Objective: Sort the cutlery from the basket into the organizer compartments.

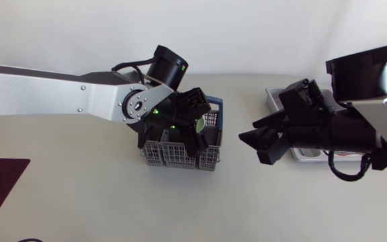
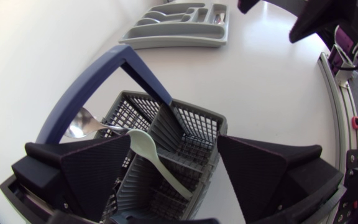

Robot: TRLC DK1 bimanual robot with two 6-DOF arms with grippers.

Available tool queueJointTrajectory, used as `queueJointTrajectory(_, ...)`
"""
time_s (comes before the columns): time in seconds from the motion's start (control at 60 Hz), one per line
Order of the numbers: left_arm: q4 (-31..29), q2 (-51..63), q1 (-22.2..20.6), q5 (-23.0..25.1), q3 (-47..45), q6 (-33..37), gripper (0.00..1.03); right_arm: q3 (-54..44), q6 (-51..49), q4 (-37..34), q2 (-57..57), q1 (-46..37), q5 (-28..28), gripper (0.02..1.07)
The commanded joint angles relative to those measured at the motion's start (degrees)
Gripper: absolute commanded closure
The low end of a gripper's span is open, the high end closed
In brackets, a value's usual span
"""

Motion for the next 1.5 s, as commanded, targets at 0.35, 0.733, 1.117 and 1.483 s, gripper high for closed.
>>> queueJointTrajectory(0.35,13.0,3.2,-5.0,-19.6,-6.2,-15.7,0.08,-5.2,0.5,0.3,-6.3,-3.9,-4.1,0.4)
queueJointTrajectory(0.733,18.7,5.3,-5.0,-23.6,-8.5,-23.4,0.31,-6.2,0.5,0.2,-8.0,-5.5,-5.7,0.4)
queueJointTrajectory(1.117,20.0,6.5,-4.9,-24.9,-8.5,-24.5,0.76,-6.8,0.5,0.5,-8.3,-5.5,-6.1,0.4)
queueJointTrajectory(1.483,17.6,5.1,-4.8,-24.0,-8.6,-23.8,0.85,-7.3,0.4,0.4,-9.1,-4.9,-6.1,0.4)
